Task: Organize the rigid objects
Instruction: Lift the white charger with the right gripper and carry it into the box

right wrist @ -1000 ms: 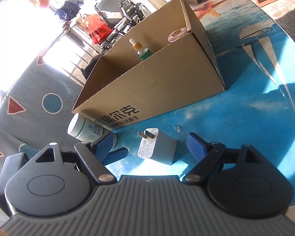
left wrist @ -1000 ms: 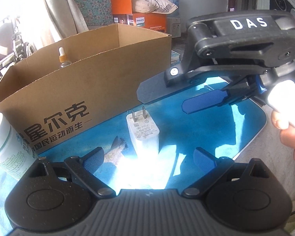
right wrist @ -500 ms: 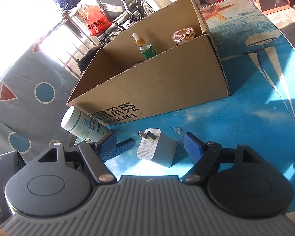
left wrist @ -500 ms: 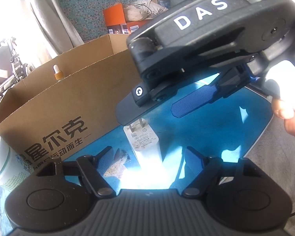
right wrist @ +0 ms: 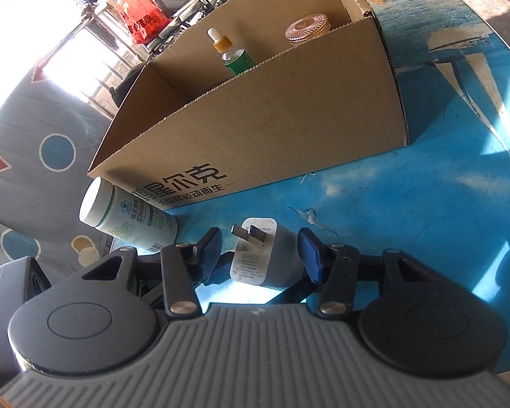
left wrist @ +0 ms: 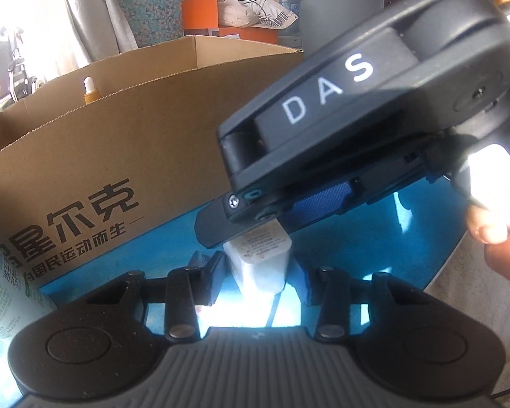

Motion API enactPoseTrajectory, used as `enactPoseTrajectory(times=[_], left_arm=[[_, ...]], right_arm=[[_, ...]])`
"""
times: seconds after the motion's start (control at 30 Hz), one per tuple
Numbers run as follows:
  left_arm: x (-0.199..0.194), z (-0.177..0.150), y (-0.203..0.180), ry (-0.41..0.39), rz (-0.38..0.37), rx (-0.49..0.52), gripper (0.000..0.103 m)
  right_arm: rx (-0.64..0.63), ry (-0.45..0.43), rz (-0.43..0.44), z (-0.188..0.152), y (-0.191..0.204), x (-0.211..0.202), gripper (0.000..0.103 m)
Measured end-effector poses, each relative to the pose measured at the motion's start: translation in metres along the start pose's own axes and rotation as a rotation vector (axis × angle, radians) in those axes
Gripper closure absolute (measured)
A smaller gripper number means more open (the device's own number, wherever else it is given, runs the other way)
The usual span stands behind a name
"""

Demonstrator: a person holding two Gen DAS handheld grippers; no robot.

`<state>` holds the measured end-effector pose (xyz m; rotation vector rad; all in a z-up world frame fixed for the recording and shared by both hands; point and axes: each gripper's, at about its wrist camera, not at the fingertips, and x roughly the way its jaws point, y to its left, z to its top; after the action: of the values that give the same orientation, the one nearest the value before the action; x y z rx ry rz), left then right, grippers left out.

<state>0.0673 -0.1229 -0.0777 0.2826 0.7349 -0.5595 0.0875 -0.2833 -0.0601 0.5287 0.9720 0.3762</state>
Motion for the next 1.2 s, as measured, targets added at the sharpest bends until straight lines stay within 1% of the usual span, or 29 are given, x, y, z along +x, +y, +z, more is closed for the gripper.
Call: enactPoseTrajectory(times=[0.17,0.4,0.67,1.0,1.2], left_arm=[[0.001,-0.001,0.004,-0.009,0.002,-0.024,0.064],[0.003,0.002,0.009,-0.013,0.01,-0.032,0.064],[-0.017,0.007,-0.002,-0.047,0.032,-0.019,0.064],[-0.067,0.023,-0.014,-0.156,0.1,0.008,0.064],[-0.092,0.045,-0.015,-0.238,0.161,0.026,0.064]], right_arm=[[0.013,0.007,-0.013,0.0,-0.003,0.006,0.062],[0.0,-0.012,-0.019,-0.002,0.0,0.004,0.064],[-0.032,-0.053,-0.006,-0.007,0.01,-0.017,0.064],[-0.143,-0.156,0.024,-0.012,0.047,-0.063,0.064],[-0.23,-0.224,0.055,0.001,0.076,-0.091,0.064]])
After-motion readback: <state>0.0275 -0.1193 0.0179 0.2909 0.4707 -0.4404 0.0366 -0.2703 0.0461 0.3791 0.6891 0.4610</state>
